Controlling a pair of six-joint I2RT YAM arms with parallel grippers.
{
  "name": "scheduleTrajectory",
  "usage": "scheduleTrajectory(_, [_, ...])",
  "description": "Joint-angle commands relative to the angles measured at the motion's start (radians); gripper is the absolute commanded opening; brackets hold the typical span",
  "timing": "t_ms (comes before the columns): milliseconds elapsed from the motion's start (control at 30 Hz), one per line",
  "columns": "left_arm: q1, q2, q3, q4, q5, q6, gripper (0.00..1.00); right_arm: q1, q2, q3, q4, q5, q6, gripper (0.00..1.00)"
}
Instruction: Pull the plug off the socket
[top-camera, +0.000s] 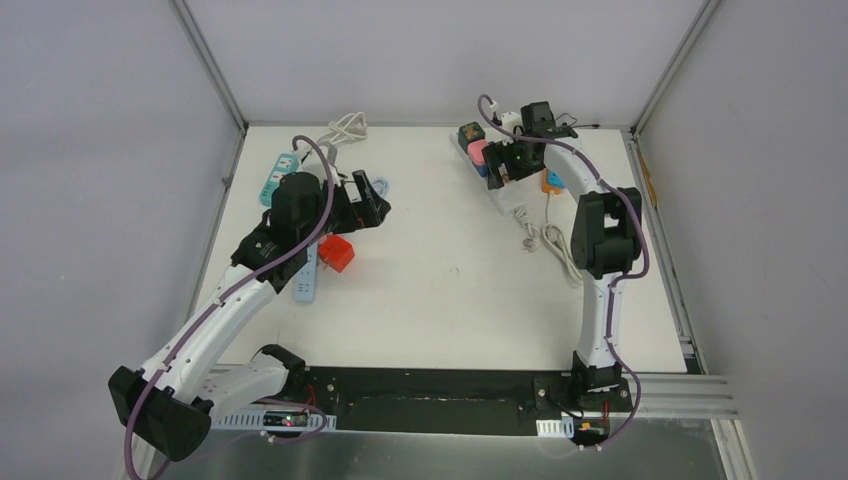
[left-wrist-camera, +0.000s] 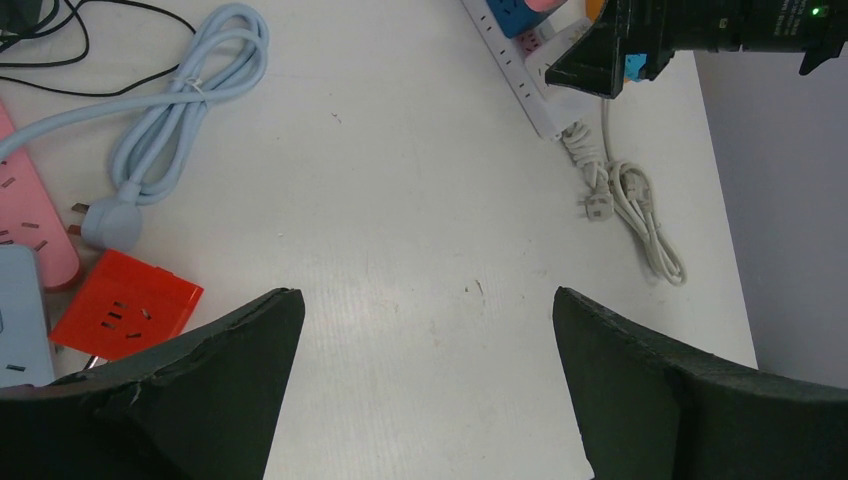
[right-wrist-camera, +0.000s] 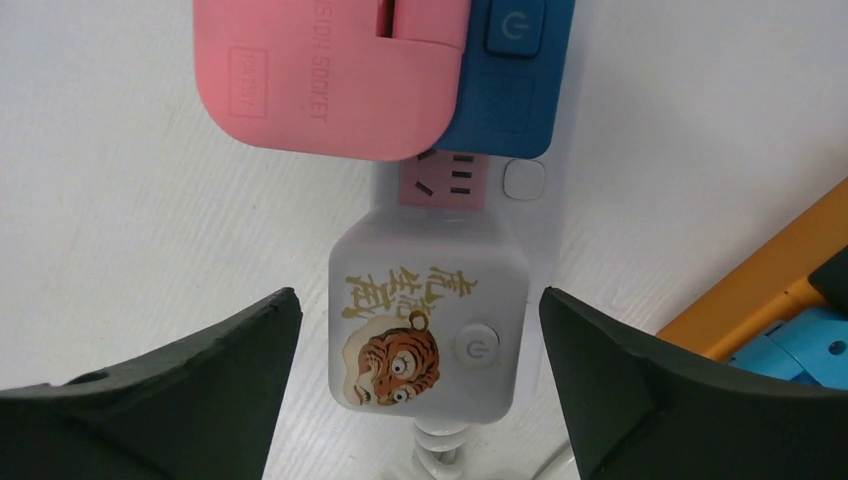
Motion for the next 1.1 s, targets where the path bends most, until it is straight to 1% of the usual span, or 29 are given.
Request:
scheduleTrajectory(0, [-0.003, -0.057, -0.026, 0.078, -0.046, -0.028, 0.99, 0.014, 0.002, 0.024, 0.049, 0.05, -0.007, 0.89])
scheduleTrajectory(67, [-0.004, -0.062, -0.032, 0.081, -0.048, -0.03, 0.99, 0.02, -0.002, 0.01, 0.052, 0.045, -0.02, 0.84])
scheduleTrajectory(167, [-0.003, -0.074, -0.041, 0.085, -0.052, -0.033, 0.99, 0.025, -0.024, -0.03, 0.076, 0.029, -0.037, 0.7])
scheduleTrajectory(267, [-0.003, -0.091, -0.051, 0.096, -0.053, -0.033, 0.99, 0.029, -0.064, -0.094, 0.111, 0.012, -0.06, 0.53])
scheduleTrajectory(333, [-0.003, -0.105, -0.063, 0.109, -0.046, -0.031, 0.99, 0.029, -0.093, -0.151, 0.13, -0.001, -0.075, 0.4])
scheduleTrajectory(400, [-0.003, -0.118, -0.076, 0.125, -0.035, -0.032, 0.99, 0.029, -0.127, -0.195, 0.135, -0.03, -0.105, 0.33])
scheduleTrajectory(567, [-0.003, -0.119, -0.092, 0.146, 0.02, -0.026, 0.99, 0.033, -0.232, -0.318, 0.108, -0.146, -0.2, 0.26])
scheduleTrajectory(733, [-0.003, -0.108, -0.111, 0.209, 0.107, 0.006, 0.99, 0.052, -0.331, -0.426, -0.013, -0.258, -0.326, 0.23])
scheduleTrajectory(833, [-0.003, -0.12, -0.164, 0.327, 0.214, 0.087, 0.99, 0.075, -0.411, -0.509, -0.092, -0.33, -0.458, 0.23])
scheduleTrajectory(933, [-0.003, -0.149, -0.244, 0.46, 0.298, 0.165, 0.99, 0.104, -0.458, -0.568, -0.201, -0.401, -0.593, 0.24])
scheduleTrajectory(1067, [-0.003, -0.183, -0.303, 0.535, 0.372, 0.273, 0.99, 0.175, -0.511, -0.65, -0.324, -0.432, -0.776, 0.24])
